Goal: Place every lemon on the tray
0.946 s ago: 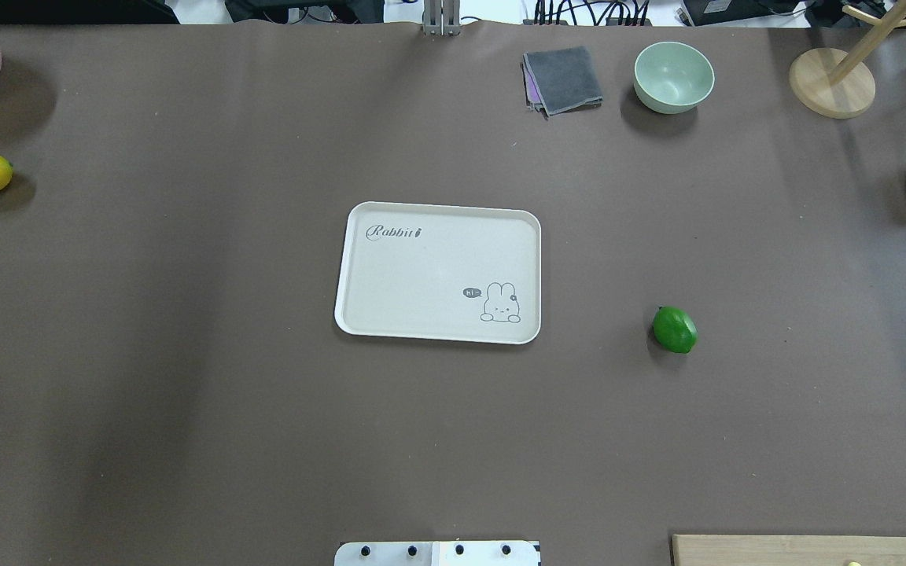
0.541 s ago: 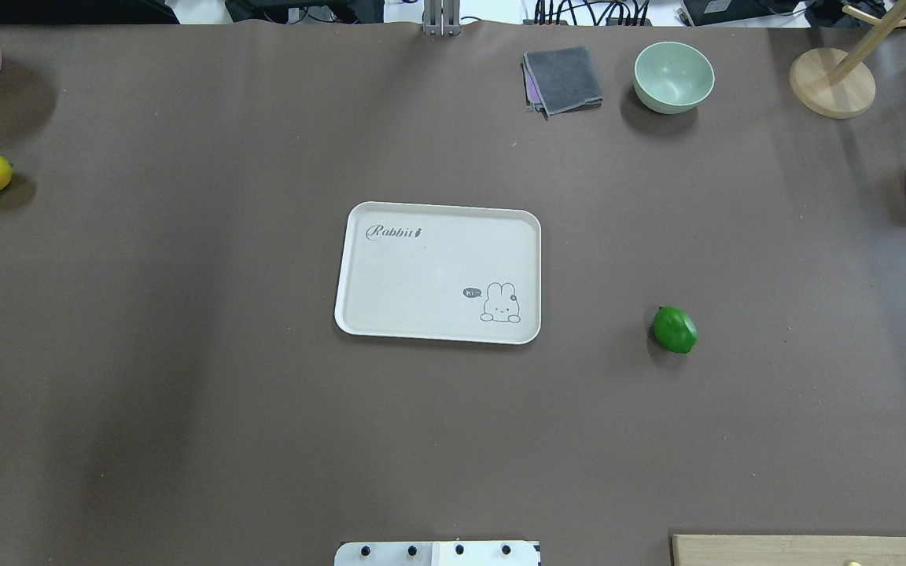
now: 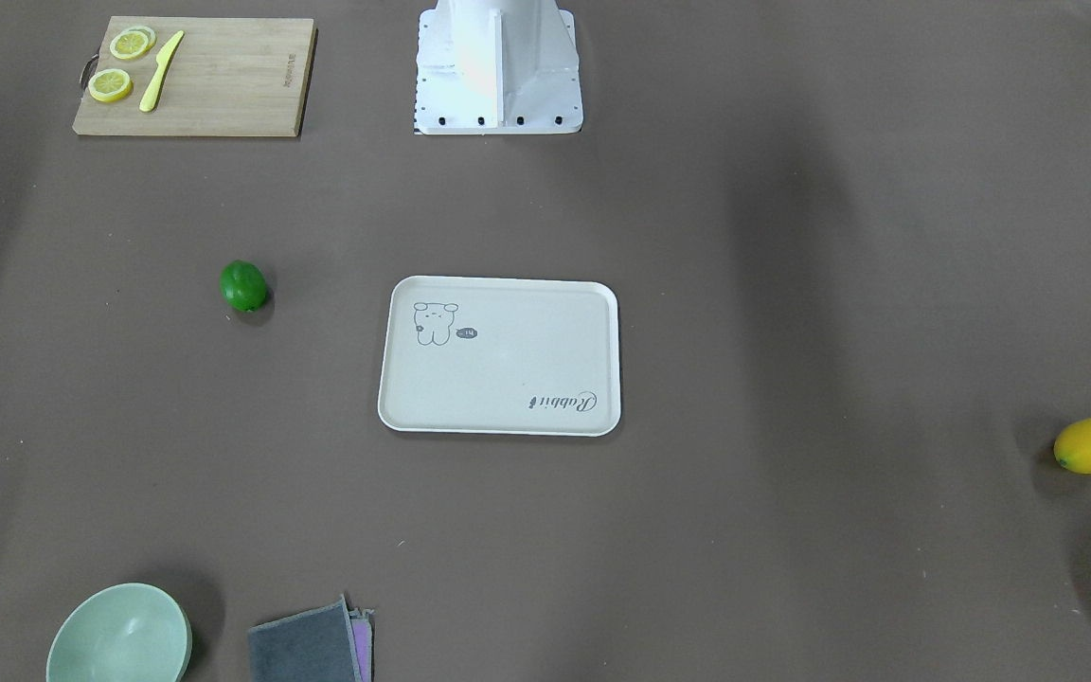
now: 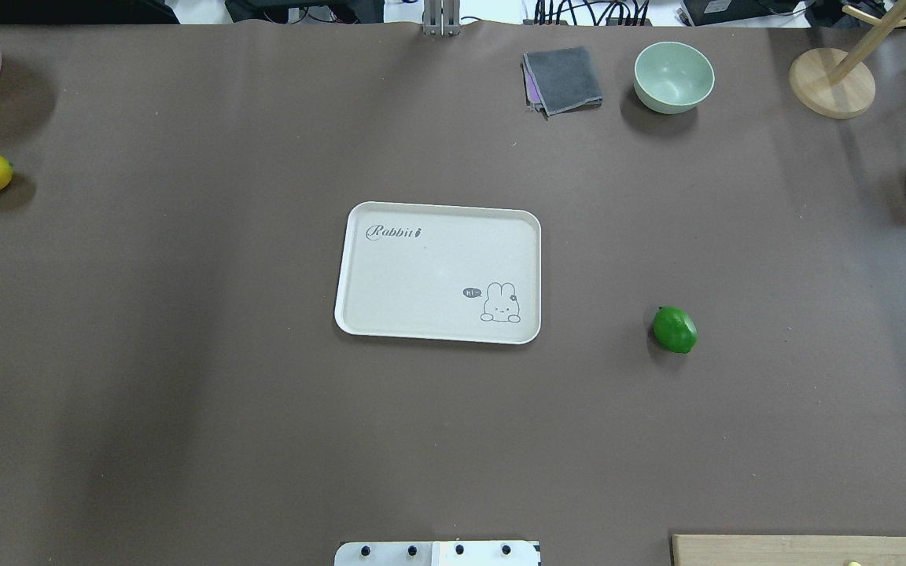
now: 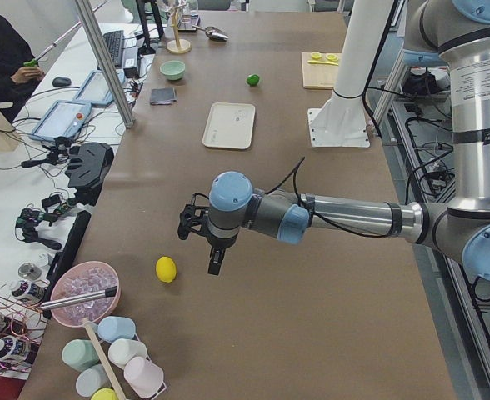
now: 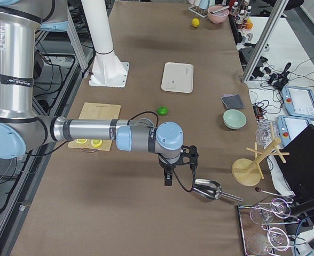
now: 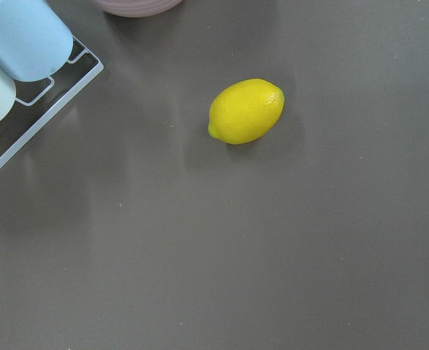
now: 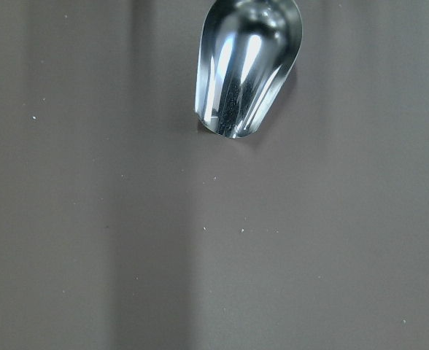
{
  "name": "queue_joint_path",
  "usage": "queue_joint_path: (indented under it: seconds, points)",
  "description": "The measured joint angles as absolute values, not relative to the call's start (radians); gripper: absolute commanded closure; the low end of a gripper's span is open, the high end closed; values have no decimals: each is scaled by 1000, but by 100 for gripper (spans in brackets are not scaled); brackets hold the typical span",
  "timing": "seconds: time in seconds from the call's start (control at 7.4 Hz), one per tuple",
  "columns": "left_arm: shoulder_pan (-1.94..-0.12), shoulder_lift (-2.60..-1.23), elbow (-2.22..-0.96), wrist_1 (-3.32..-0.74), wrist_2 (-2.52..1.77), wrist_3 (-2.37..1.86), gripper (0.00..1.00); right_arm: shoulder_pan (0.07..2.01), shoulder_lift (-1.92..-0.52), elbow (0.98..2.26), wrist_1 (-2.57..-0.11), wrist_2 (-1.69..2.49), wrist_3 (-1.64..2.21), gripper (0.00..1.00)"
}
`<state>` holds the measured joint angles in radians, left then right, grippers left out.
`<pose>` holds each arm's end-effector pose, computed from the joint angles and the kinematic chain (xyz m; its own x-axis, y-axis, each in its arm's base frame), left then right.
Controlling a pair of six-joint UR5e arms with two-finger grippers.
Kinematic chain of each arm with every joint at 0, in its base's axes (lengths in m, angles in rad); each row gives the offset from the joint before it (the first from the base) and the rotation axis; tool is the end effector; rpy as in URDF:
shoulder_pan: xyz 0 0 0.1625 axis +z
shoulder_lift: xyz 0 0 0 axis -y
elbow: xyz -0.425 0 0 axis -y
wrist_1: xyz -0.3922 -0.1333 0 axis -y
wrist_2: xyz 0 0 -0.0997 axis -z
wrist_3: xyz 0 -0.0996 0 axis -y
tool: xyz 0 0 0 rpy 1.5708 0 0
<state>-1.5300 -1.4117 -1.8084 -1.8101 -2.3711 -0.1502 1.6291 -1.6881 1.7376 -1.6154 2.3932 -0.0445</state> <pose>-0.0438 -0.4422 0.5861 0.6848 0.1076 -0.7207 0.0645 0.9762 0.2070 0.0860 -0.4377 0.6325 0.6814 -0.0084 0.7318 -0.0280 0.9989 0.0375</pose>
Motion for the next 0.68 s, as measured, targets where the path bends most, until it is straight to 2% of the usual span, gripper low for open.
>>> queue_joint_path:
  seconds: [0.68]
  points:
    - [-1527, -1481, -1750, -1811, -2446, -139, 3, 1629, -1692, 1738, -1613, 2403, -54, 0]
